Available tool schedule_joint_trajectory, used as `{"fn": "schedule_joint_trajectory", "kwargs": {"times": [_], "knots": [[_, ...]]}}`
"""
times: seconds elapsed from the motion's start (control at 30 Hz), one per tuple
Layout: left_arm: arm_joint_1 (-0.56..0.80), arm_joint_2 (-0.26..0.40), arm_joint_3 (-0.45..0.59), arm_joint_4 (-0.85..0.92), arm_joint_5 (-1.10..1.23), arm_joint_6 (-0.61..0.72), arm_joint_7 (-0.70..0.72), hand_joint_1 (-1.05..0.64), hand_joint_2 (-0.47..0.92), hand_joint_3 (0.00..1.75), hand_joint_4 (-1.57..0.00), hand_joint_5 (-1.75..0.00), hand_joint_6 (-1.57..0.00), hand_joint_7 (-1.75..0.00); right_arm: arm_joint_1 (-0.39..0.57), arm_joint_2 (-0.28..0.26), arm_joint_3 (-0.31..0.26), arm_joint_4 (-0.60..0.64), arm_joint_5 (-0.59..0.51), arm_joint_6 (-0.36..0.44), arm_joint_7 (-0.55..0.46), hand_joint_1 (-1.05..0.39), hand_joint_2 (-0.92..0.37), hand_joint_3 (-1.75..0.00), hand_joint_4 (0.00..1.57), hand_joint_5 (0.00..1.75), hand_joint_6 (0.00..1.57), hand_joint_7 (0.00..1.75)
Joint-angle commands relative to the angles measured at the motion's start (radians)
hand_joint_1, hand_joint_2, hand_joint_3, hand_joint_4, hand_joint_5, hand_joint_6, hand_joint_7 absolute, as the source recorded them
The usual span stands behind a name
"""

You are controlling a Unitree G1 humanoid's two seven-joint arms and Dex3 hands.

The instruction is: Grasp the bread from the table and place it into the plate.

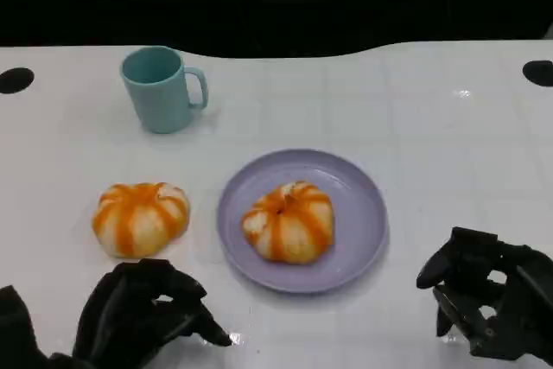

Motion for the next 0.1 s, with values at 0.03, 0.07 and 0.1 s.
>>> {"fn": "schedule_joint_trajectory", "kwargs": {"times": [0.03, 0.07, 0.1], "knots": [[0.000, 0.017, 0.015, -0.001, -0.015, 0.007, -0.005, -0.99, 0.56, 0.00, -1.57, -0.50, -1.57, -0.23, -0.007, 0.001, -0.016, -0.014, 0.000, 0.017, -0.011, -0.20, -0.63, -0.91, 0.65, 1.67, 0.68, 1.26], [-0.002, 0.018, 0.016, 0.002, -0.015, 0.007, -0.007, -0.98, 0.56, 0.00, -1.57, -0.50, -1.57, -0.23, -0.008, 0.002, -0.016, -0.013, 0.000, 0.016, -0.011, -0.20, -0.63, -0.91, 0.65, 1.67, 0.68, 1.28], [-0.004, 0.019, 0.017, 0.009, -0.014, 0.002, -0.010, -0.98, 0.56, 0.00, -1.57, -0.50, -1.57, -0.23, -0.008, 0.003, -0.017, -0.010, 0.001, 0.015, -0.008, -0.19, -0.63, -0.92, 0.65, 1.67, 0.67, 1.29]]}}
